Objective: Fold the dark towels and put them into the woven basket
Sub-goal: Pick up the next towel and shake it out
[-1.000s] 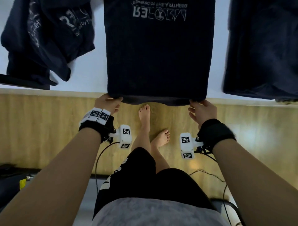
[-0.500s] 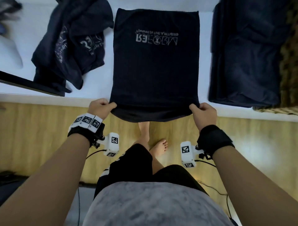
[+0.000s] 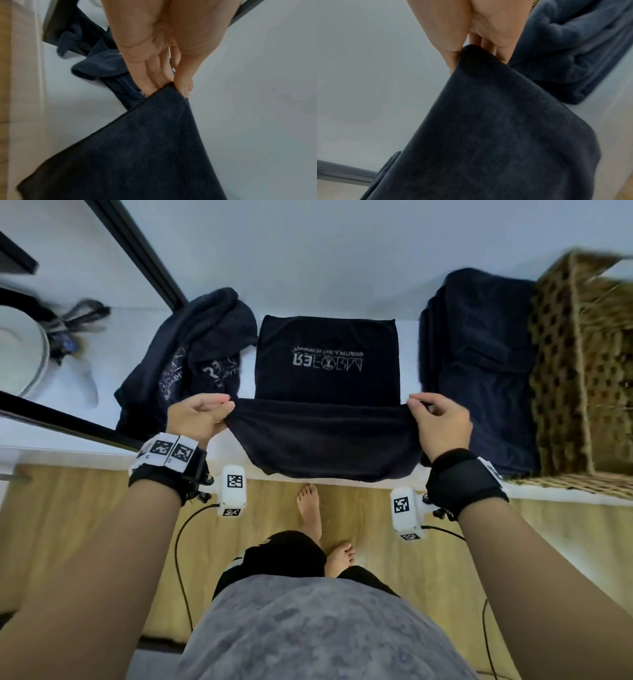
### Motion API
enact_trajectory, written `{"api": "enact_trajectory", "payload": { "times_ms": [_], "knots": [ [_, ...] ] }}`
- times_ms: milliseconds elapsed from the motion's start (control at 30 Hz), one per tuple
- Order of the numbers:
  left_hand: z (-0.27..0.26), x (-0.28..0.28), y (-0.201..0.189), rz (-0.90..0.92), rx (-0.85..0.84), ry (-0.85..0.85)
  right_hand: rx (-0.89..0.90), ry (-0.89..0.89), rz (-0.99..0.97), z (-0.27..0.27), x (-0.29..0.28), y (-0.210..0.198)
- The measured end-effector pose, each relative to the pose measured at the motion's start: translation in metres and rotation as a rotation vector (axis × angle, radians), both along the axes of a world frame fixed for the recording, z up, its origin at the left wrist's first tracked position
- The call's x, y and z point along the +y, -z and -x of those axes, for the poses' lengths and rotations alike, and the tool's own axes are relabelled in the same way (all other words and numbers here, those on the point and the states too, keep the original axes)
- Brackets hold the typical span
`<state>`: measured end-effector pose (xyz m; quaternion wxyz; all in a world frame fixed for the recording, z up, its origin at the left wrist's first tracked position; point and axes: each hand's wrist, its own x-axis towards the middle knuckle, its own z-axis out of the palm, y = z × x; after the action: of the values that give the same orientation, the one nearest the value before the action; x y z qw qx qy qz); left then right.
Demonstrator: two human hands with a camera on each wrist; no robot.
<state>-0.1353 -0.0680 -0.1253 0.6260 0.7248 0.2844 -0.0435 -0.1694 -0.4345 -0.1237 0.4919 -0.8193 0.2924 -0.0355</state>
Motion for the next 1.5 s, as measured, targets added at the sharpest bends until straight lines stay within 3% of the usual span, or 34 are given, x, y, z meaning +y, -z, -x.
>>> {"api": "enact_trajectory", "payload": {
  "times_ms": [133, 333, 533, 733, 867, 967, 1067, 1200, 1333, 1400, 1500],
  "knots": [
    [-0.039, 0.003, 0.004, 0.069, -0.004, 0.020, 0.003, 0.035, -0.008, -0.043, -0.004, 0.004],
    [-0.082, -0.002, 0.030, 0.074, -0.015, 0.079, 0.151, -0.014, -0.043, -0.088, -0.006, 0.029],
    [-0.109, -0.001, 0.070, 0.093, 0.199, 0.215, 0.231, -0.089, -0.056, -0.088, -0.003, 0.053],
    [-0.074, 0.003, 0.082, -0.342, 0.153, 0.289, 0.205, -0.086, 0.107, -0.051, 0.015, 0.059],
    [-0.025, 0.003, 0.077, -0.555, 0.201, 0.295, 0.166, -0.129, 0.087, -0.001, 0.030, 0.068],
    [0.013, 0.000, 0.081, -0.530, 0.341, 0.286, 0.224, -0.256, 0.079, 0.039, 0.031, 0.082],
    [0.043, 0.002, 0.095, -0.474, 0.510, 0.347, 0.445, -0.332, 0.045, 0.069, 0.021, 0.099],
    [0.060, 0.007, 0.119, -0.408, 0.657, 0.369, 0.691, -0.220, -0.174, 0.089, 0.003, 0.114],
    [0.068, 0.004, 0.128, -0.013, 0.579, 0.110, 0.597, -0.003, -0.414, 0.091, -0.003, 0.119],
    [0.071, 0.002, 0.128, 0.047, 0.546, 0.070, 0.554, 0.002, -0.459, 0.090, -0.002, 0.118],
    [0.072, 0.001, 0.127, -0.006, 0.563, 0.129, 0.510, -0.008, -0.442, 0.088, 0.002, 0.117]
  ]
}}
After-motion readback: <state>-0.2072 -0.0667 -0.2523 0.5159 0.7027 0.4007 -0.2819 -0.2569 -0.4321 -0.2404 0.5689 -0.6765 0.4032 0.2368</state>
